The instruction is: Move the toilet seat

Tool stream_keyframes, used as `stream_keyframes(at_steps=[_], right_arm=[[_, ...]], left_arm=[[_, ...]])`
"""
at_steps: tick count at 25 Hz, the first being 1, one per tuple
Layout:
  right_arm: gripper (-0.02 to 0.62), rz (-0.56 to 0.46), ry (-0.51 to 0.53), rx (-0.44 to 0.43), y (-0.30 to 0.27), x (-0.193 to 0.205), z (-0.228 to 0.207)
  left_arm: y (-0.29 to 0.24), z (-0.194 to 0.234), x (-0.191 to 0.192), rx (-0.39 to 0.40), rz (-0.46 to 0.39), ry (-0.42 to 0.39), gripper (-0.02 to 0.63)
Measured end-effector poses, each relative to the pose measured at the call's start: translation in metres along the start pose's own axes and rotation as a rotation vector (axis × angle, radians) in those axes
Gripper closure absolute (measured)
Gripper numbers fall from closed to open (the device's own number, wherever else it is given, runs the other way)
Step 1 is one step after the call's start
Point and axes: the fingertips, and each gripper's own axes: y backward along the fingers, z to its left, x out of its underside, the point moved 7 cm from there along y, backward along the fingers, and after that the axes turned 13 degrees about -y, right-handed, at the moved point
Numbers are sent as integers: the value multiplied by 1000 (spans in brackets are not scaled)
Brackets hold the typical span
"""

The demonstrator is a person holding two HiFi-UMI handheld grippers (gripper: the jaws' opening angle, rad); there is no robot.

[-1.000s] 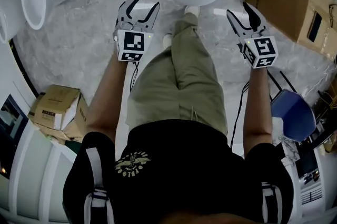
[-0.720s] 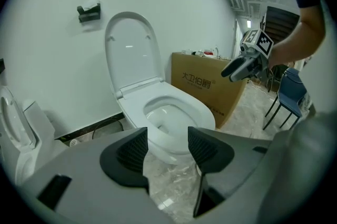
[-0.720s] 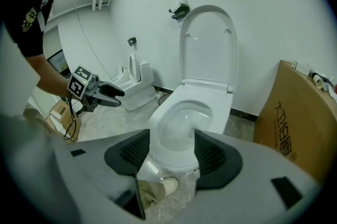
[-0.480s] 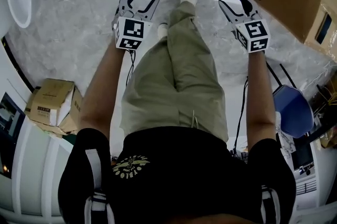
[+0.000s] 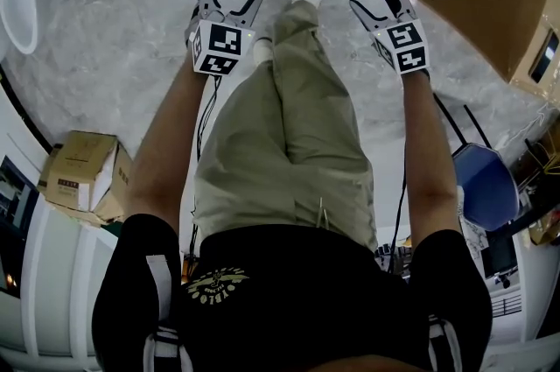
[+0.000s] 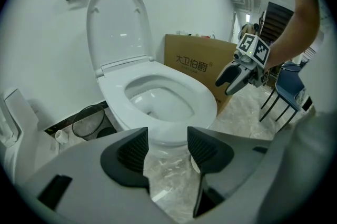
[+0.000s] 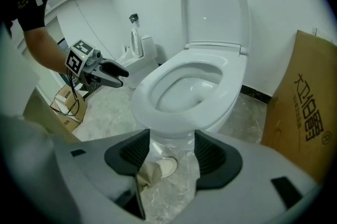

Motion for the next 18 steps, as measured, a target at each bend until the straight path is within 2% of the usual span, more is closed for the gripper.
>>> stream_keyframes(at_steps=[6, 11, 14, 18], right_arm=[[339, 50, 35, -6, -33, 13, -11], [339, 58, 48, 37, -55, 16, -16], [339, 40, 42, 66, -52, 14, -12], [338, 34, 23, 55, -42, 9, -8]], left_arm=[[-19, -5, 14, 9, 23, 11, 357], [-26, -6, 24, 14, 32, 19, 357], [-26, -9, 28, 31, 39, 21, 357], [-24, -11, 32, 42, 51, 27, 357]])
